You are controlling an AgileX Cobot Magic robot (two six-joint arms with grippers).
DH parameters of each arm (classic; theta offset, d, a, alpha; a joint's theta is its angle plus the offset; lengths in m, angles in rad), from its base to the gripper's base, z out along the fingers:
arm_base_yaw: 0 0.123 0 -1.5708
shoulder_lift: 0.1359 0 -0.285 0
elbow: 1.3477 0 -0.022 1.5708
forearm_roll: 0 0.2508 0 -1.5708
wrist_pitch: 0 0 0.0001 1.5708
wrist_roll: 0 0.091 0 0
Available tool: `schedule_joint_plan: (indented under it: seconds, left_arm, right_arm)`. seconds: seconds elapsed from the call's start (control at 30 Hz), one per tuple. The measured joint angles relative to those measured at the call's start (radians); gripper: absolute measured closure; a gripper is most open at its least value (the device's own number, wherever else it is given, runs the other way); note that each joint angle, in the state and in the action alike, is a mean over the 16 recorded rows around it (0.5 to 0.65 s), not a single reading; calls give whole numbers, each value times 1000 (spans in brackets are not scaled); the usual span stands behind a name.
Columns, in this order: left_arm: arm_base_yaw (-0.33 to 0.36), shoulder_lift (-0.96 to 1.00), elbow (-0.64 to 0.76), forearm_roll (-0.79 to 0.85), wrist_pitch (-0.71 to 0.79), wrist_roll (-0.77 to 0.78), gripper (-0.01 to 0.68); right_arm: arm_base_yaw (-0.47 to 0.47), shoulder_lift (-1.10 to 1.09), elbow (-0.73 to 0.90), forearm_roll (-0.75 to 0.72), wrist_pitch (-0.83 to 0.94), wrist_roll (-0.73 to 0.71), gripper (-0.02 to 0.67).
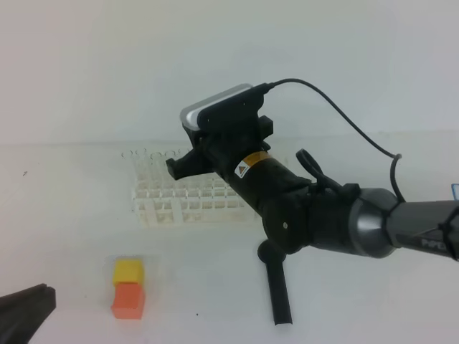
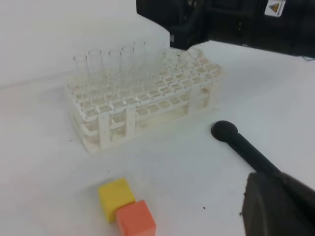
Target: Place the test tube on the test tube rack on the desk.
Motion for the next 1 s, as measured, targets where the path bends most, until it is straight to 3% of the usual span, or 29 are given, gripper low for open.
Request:
schedule_joint_plan:
  seconds: [1.0]
  left_arm:
    - [0, 0, 0, 3, 0, 0, 673]
  right_arm:
    - [18, 128, -1, 9, -107, -26, 536]
